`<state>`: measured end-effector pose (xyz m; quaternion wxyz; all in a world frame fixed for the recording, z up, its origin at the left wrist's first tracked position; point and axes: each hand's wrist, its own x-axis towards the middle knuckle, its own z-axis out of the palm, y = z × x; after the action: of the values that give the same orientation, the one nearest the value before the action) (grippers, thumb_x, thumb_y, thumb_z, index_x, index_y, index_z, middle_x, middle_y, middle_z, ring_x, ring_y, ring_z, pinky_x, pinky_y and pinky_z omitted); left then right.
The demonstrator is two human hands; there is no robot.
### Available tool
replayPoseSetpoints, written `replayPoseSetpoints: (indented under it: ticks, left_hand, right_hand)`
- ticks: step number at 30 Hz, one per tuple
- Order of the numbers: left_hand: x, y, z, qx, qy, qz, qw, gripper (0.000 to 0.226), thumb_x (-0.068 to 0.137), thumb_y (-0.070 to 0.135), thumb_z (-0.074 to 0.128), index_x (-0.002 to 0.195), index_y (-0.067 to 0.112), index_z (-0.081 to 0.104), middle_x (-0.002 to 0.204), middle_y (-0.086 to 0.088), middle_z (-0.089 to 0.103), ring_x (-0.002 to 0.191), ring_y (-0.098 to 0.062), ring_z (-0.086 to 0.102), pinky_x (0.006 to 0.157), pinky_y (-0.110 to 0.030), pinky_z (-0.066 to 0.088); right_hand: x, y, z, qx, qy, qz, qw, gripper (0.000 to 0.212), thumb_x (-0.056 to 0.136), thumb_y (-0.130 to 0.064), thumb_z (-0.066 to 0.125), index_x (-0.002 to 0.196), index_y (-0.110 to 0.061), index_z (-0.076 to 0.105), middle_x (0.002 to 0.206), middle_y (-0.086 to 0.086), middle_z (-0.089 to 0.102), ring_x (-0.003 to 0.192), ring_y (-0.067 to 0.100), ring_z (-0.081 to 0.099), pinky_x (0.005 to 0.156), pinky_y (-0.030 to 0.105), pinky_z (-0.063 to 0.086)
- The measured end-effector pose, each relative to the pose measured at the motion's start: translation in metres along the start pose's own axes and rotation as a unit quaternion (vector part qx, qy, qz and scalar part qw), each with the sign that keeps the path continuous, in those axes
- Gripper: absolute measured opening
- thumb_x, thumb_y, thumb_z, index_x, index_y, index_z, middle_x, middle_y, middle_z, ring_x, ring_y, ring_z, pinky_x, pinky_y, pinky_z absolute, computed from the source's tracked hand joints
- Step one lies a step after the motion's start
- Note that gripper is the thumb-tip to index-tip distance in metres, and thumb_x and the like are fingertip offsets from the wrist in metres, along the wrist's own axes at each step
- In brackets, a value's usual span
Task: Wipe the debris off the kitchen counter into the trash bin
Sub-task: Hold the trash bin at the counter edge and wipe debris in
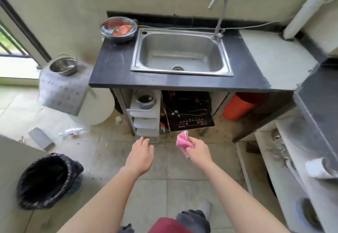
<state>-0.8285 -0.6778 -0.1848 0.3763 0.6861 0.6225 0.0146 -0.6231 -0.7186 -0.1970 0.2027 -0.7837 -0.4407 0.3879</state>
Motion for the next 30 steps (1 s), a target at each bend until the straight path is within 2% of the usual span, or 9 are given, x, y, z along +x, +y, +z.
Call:
replayPoseSetpoints:
  ticks: [4, 9, 14, 16, 18, 21, 24, 27, 30]
  left_hand:
    - [-0.011, -0.114, -0.043, -0.027, 0.024, -0.042, 0.998, 0.048, 0.102, 0.027, 0.029, 0.145, 0.006, 0.034, 0.154, -0.011, 0.028, 0.145, -0.024, 0.018, 0.116, -0.033, 0.014]
    - [-0.019, -0.265, -0.098, -0.112, 0.058, -0.177, 0.976, 0.042, 0.100, 0.024, 0.035, 0.137, 0.007, 0.045, 0.142, -0.013, 0.045, 0.131, -0.029, 0.039, 0.107, -0.036, 0.028]
    - [0.003, -0.367, -0.111, -0.212, 0.098, -0.314, 0.920, 0.037, 0.099, 0.021, 0.038, 0.130, 0.005, 0.050, 0.132, -0.017, 0.054, 0.122, -0.032, 0.048, 0.096, -0.034, 0.035]
    - [0.020, -0.413, -0.100, -0.262, 0.109, -0.367, 0.886, 0.036, 0.098, 0.020, 0.039, 0.129, 0.006, 0.051, 0.133, -0.014, 0.054, 0.123, -0.031, 0.047, 0.096, -0.033, 0.035]
    - [0.039, -0.457, -0.081, -0.302, 0.115, -0.411, 0.853, 0.037, 0.096, 0.017, 0.039, 0.122, -0.005, 0.052, 0.131, -0.020, 0.055, 0.123, -0.035, 0.049, 0.096, -0.037, 0.038]
    - [0.070, -0.521, -0.042, -0.393, 0.133, -0.486, 0.770, 0.039, 0.093, 0.012, 0.041, 0.117, -0.018, 0.051, 0.126, -0.033, 0.053, 0.119, -0.044, 0.049, 0.095, -0.044, 0.042]
    - [0.092, -0.564, -0.010, -0.497, 0.192, -0.570, 0.626, 0.046, 0.091, 0.015, 0.049, 0.132, -0.007, 0.046, 0.134, -0.021, 0.051, 0.119, -0.037, 0.050, 0.097, -0.039, 0.040]
    - [0.112, -0.599, 0.022, -0.582, 0.224, -0.587, 0.516, 0.051, 0.092, 0.014, 0.051, 0.140, 0.001, 0.037, 0.143, -0.014, 0.041, 0.120, -0.031, 0.046, 0.103, -0.040, 0.038]
    - [0.129, -0.627, 0.048, -0.663, 0.217, -0.590, 0.407, 0.055, 0.096, 0.021, 0.051, 0.146, 0.012, 0.030, 0.152, -0.011, 0.031, 0.131, -0.034, 0.041, 0.106, -0.049, 0.036]
  right_hand:
    - [-0.004, -0.063, 0.094, 0.006, -0.035, -0.003, 0.999, 0.045, 0.068, -0.014, 0.044, 0.104, -0.029, 0.067, 0.093, 0.002, 0.070, 0.091, 0.025, 0.062, 0.069, 0.029, 0.046]
    - [-0.003, -0.151, 0.235, -0.002, -0.103, -0.018, 0.995, 0.051, 0.067, -0.003, 0.048, 0.107, -0.030, 0.065, 0.096, 0.000, 0.071, 0.089, 0.019, 0.062, 0.072, 0.028, 0.052]
    - [0.018, -0.197, 0.348, -0.075, -0.151, -0.082, 0.982, 0.008, 0.069, -0.015, 0.043, 0.070, -0.022, 0.048, 0.066, 0.007, 0.060, 0.062, 0.026, 0.055, 0.059, 0.034, 0.051]
    - [0.039, -0.198, 0.401, -0.106, -0.181, -0.102, 0.972, 0.011, 0.072, -0.020, 0.044, 0.064, -0.027, 0.041, 0.063, -0.001, 0.051, 0.058, 0.027, 0.045, 0.055, 0.032, 0.049]
    - [0.058, -0.191, 0.443, -0.118, -0.182, -0.116, 0.969, 0.018, 0.078, -0.021, 0.048, 0.062, -0.027, 0.040, 0.065, -0.007, 0.044, 0.063, 0.019, 0.033, 0.056, 0.026, 0.040]
    - [0.091, -0.172, 0.502, -0.109, -0.181, -0.126, 0.969, 0.028, 0.089, -0.033, 0.050, 0.062, -0.024, 0.046, 0.063, -0.011, 0.037, 0.065, 0.014, 0.027, 0.057, 0.023, 0.034]
    - [0.118, -0.150, 0.545, -0.142, -0.188, -0.124, 0.964, 0.032, 0.088, -0.040, 0.048, 0.071, -0.013, 0.046, 0.065, -0.004, 0.033, 0.066, 0.013, 0.024, 0.054, 0.021, 0.035]
    - [0.139, -0.124, 0.579, -0.191, -0.210, -0.099, 0.954, 0.022, 0.083, -0.029, 0.049, 0.071, -0.012, 0.042, 0.062, -0.010, 0.032, 0.062, 0.015, 0.026, 0.051, 0.025, 0.035]
    - [0.155, -0.113, 0.599, -0.224, -0.234, -0.068, 0.944, 0.019, 0.074, -0.020, 0.052, 0.059, -0.018, 0.040, 0.051, -0.005, 0.046, 0.049, 0.018, 0.040, 0.048, 0.023, 0.038]
